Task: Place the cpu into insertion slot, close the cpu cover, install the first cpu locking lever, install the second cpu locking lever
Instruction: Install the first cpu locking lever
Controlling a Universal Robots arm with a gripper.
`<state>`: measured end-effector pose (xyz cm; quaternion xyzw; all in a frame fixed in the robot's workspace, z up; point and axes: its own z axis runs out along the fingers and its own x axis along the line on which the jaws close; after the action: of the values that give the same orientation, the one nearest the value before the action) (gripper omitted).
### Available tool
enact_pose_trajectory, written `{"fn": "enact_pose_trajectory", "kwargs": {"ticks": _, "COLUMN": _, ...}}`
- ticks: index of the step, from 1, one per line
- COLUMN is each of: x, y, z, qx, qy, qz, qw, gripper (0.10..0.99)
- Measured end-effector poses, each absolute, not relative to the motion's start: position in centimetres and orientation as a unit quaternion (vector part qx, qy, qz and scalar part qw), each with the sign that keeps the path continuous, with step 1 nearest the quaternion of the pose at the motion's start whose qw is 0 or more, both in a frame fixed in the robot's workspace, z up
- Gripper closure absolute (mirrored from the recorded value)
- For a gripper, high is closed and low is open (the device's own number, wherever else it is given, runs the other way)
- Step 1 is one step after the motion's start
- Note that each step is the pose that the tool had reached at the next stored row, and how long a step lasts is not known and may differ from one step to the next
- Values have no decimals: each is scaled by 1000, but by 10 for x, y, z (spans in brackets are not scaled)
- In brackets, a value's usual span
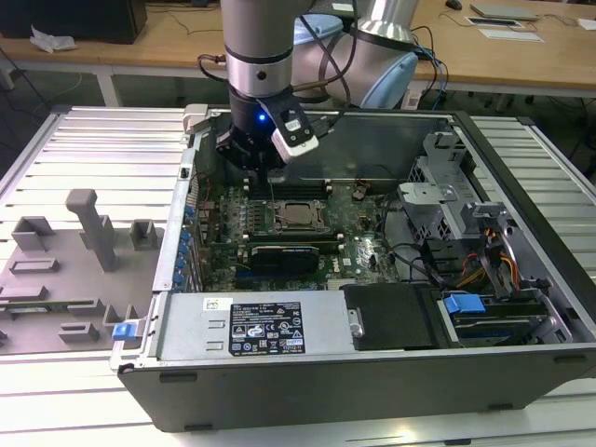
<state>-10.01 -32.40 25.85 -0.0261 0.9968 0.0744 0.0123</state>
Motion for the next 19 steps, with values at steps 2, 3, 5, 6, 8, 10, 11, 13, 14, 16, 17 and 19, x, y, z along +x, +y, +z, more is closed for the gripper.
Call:
{"fn": "enact_pose_trajectory", "kwargs": {"ticks": 2, "x": -102, "y": -324, "z": 259, "qx": -26, "qy": 995, "qz": 98, "qw": 14, "gripper": 980}}
{"fn": "enact_pose_trajectory", "kwargs": {"ticks": 3, "x": -102, "y": -324, "z": 259, "qx": -27, "qy": 994, "qz": 106, "qw": 15, "gripper": 980}}
{"fn": "enact_pose_trajectory", "kwargs": {"ticks": 5, "x": -102, "y": -324, "z": 258, "qx": -27, "qy": 993, "qz": 115, "qw": 16, "gripper": 980}}
{"fn": "enact_pose_trajectory", "kwargs": {"ticks": 6, "x": -100, "y": -324, "z": 258, "qx": -27, "qy": 993, "qz": 115, "qw": 16, "gripper": 980}}
{"fn": "enact_pose_trajectory", "kwargs": {"ticks": 8, "x": -93, "y": -324, "z": 258, "qx": -27, "qy": 993, "qz": 116, "qw": 16, "gripper": 980}}
{"fn": "enact_pose_trajectory", "kwargs": {"ticks": 10, "x": -85, "y": -324, "z": 258, "qx": -27, "qy": 993, "qz": 116, "qw": 16, "gripper": 980}}
{"fn": "enact_pose_trajectory", "kwargs": {"ticks": 11, "x": -79, "y": -324, "z": 258, "qx": -27, "qy": 993, "qz": 116, "qw": 16, "gripper": 980}}
{"fn": "enact_pose_trajectory", "kwargs": {"ticks": 13, "x": -69, "y": -324, "z": 258, "qx": -26, "qy": 993, "qz": 117, "qw": 16, "gripper": 980}}
{"fn": "enact_pose_trajectory", "kwargs": {"ticks": 14, "x": -67, "y": -324, "z": 258, "qx": -26, "qy": 993, "qz": 117, "qw": 16, "gripper": 980}}
{"fn": "enact_pose_trajectory", "kwargs": {"ticks": 16, "x": -67, "y": -324, "z": 258, "qx": -26, "qy": 993, "qz": 117, "qw": 16, "gripper": 980}}
{"fn": "enact_pose_trajectory", "kwargs": {"ticks": 17, "x": -67, "y": -324, "z": 258, "qx": -26, "qy": 993, "qz": 117, "qw": 16, "gripper": 980}}
{"fn": "enact_pose_trajectory", "kwargs": {"ticks": 19, "x": -67, "y": -324, "z": 257, "qx": -27, "qy": 993, "qz": 116, "qw": 20, "gripper": 980}}
